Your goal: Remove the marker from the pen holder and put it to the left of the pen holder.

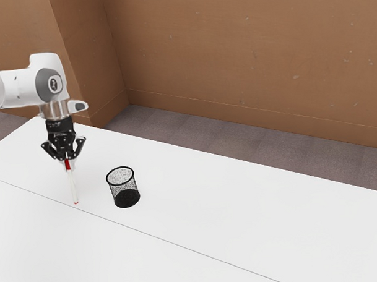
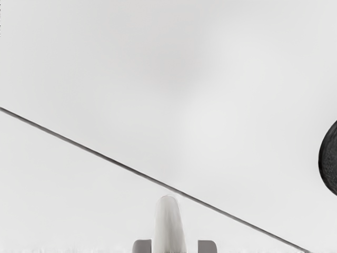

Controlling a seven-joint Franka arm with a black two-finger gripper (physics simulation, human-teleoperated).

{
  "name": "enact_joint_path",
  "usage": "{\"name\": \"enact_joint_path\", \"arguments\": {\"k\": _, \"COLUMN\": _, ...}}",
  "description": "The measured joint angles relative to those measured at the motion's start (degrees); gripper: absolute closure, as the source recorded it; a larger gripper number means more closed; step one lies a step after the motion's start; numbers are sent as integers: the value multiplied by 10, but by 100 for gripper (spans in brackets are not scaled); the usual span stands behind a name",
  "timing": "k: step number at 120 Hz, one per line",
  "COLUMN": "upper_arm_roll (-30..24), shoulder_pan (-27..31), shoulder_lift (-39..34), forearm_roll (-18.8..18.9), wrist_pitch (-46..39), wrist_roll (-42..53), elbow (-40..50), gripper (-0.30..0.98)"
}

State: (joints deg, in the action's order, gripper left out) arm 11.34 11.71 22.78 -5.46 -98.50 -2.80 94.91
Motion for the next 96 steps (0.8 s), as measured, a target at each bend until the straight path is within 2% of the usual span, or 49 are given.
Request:
{"name": "enact_joint_path", "arguments": {"k": 25, "upper_arm_roll": 0, "shoulder_pan": 48, "shoulder_lift": 45, "forearm_roll": -60, "wrist_pitch": 100, "wrist_roll": -11, "elbow": -38, "gripper": 75}}
{"name": "enact_joint_path", "arguments": {"k": 46, "upper_arm_roll": 1, "shoulder_pan": 68, "shoulder_lift": 61, "forearm_roll": -87, "wrist_pitch": 159, "wrist_roll": -25, "elbow": -44, "gripper": 75}}
{"name": "enact_joint_path", "arguments": {"k": 65, "upper_arm_roll": 2, "shoulder_pan": 71, "shoulder_lift": 64, "forearm_roll": -99, "wrist_pitch": 183, "wrist_roll": -35, "elbow": -44, "gripper": 40}}
{"name": "enact_joint_path", "arguments": {"k": 80, "upper_arm_roll": 2, "shoulder_pan": 70, "shoulder_lift": 57, "forearm_roll": -102, "wrist_pitch": 193, "wrist_roll": -41, "elbow": -44, "gripper": 22}}
{"name": "enact_joint_path", "arguments": {"k": 90, "upper_arm_roll": 2, "shoulder_pan": 50, "shoulder_lift": 26, "forearm_roll": -100, "wrist_pitch": 197, "wrist_roll": -45, "elbow": -44, "gripper": 15}}
{"name": "enact_joint_path", "arguments": {"k": 96, "upper_arm_roll": -2, "shoulder_pan": -98, "shoulder_lift": -108, "forearm_roll": -21, "wrist_pitch": 170, "wrist_roll": -48, "elbow": -44, "gripper": 12}}
